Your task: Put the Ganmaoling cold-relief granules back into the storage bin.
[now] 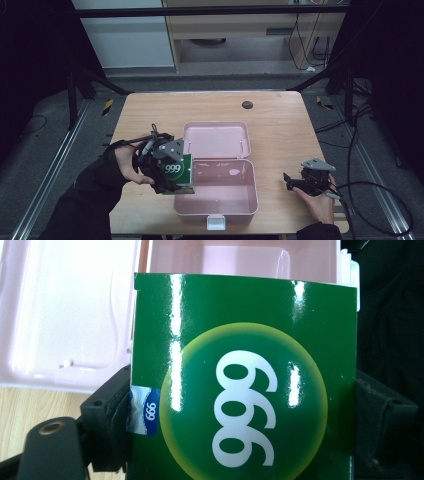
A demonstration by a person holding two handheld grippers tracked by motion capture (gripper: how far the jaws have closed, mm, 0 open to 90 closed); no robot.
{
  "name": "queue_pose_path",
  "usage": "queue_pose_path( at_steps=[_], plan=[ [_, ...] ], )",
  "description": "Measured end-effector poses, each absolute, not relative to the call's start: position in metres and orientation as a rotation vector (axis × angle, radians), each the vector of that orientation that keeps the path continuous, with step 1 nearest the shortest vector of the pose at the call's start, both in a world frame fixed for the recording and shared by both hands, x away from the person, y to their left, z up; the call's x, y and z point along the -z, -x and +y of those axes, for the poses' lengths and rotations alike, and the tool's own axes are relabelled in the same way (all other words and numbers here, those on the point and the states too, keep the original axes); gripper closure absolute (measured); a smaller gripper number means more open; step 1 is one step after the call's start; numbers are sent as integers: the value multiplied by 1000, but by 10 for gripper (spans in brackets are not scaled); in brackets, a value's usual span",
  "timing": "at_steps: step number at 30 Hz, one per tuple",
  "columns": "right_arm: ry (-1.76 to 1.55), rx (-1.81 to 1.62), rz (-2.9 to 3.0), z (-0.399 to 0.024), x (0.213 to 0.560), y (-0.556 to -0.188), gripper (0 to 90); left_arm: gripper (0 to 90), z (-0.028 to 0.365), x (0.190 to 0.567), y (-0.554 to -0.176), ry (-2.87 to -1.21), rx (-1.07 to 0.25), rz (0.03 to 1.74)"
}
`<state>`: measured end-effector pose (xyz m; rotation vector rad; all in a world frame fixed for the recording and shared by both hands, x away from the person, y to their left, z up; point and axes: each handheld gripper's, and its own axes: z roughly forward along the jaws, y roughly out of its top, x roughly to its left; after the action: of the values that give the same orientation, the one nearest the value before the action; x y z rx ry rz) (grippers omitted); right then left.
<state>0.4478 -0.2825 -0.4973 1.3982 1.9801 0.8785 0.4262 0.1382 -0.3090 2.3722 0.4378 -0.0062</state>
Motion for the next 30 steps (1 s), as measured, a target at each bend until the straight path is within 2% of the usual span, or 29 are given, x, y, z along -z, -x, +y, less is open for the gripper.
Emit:
queue_pose_path(
  at_steps=[14, 30],
  plan=[
    [-1394, -876, 1983, -282, 498, -448, 43, 145, 116, 310, -429, -2393, 17, 369],
    [-1395, -874, 1989, -282, 499, -448, 43, 145, 102, 328, -429, -2391, 52, 379]
  ],
)
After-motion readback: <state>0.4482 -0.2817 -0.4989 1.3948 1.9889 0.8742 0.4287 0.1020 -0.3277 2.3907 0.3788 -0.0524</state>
